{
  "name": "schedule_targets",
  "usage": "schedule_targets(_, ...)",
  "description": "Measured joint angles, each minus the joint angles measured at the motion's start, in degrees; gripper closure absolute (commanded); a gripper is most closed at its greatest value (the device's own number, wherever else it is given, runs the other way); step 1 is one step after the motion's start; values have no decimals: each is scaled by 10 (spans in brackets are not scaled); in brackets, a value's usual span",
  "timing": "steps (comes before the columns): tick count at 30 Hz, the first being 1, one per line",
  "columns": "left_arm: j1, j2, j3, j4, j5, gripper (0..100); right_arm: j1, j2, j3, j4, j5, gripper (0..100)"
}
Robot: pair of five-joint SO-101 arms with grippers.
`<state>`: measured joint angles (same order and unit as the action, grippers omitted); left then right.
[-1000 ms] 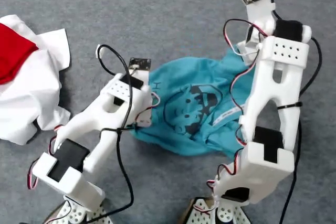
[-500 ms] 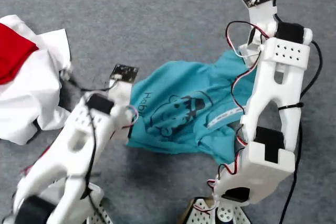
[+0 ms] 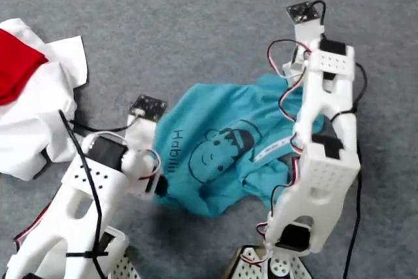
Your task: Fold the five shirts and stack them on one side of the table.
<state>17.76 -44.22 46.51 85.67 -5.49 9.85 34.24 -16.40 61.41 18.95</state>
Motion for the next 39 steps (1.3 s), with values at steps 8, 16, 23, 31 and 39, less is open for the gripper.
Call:
schedule_targets(8,-27,33,-175,-55,88,708,26,31,-6,-19,-9,995)
schedule_targets(16,-85,333,-287,-185,198,708,36,68,-40,-23,-9,995)
schedule_targets(23,-116,631,-535,-165,316,709,36,68,-42,-23,-9,995)
schedule_targets(31,-98,870,-817,14,360,881,36,68,-42,-23,-9,995)
schedule_targets(39,-55,950,-1000,142,363,836,36,68,-42,-23,-9,995)
